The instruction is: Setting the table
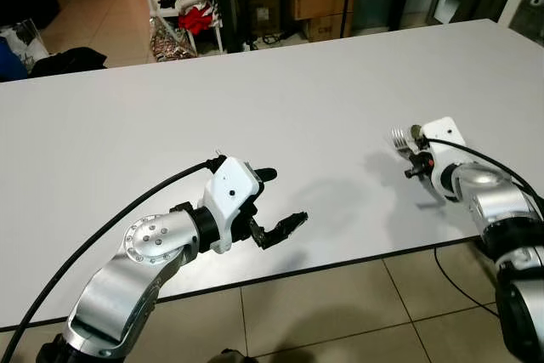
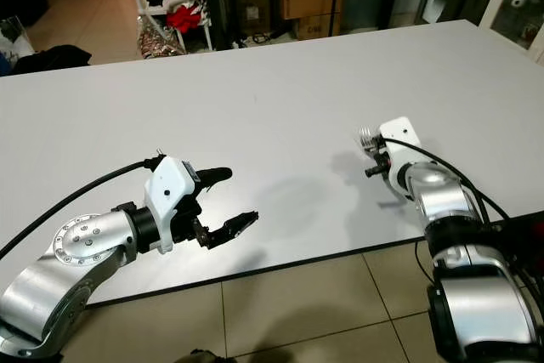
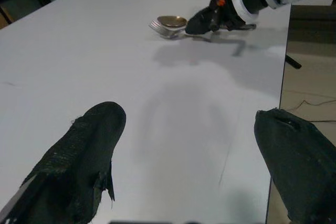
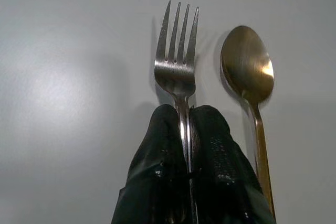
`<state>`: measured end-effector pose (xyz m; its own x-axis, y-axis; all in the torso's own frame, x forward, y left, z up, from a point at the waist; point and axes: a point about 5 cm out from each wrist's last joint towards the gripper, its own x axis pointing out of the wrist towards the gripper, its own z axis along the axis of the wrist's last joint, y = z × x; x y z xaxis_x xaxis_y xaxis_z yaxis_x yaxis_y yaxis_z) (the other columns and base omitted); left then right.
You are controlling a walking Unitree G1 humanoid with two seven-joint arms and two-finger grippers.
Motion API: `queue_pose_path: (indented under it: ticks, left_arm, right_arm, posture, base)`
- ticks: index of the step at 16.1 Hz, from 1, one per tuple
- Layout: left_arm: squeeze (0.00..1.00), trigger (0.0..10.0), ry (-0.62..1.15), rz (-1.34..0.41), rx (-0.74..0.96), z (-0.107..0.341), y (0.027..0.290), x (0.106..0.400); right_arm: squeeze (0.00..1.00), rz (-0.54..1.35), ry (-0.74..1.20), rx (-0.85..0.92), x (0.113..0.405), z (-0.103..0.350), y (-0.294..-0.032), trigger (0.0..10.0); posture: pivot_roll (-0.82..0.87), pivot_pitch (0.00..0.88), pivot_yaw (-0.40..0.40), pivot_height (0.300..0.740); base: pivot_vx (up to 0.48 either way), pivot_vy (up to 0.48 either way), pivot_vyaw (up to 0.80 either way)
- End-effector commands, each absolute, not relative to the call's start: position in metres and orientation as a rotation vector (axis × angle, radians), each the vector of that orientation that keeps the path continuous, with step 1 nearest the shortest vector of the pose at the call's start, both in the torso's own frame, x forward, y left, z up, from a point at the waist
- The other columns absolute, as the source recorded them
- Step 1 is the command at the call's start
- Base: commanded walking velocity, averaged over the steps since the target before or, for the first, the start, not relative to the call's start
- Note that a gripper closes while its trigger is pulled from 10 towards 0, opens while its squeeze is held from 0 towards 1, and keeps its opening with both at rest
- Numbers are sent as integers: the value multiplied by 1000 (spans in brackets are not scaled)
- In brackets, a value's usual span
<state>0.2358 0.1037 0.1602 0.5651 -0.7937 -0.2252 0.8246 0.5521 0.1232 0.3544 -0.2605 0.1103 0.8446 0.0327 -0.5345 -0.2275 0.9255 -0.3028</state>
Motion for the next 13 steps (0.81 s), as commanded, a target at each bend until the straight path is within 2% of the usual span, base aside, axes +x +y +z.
queue_pose_path:
  ticks: [1,13]
  left_arm:
    - [0,10000,159,-964,239,161,106,235]
    - [0,10000,180,-1005,233,160,103,232]
  right_arm:
    - [0,136,535,-380,358,114,-260,10000]
    - [0,110,634,-367,349,97,-264,10000]
  posture:
    - [-60,23,101,740]
    - [-76,33,100,740]
  base:
    - [0,0,0]
    - [0,0,0]
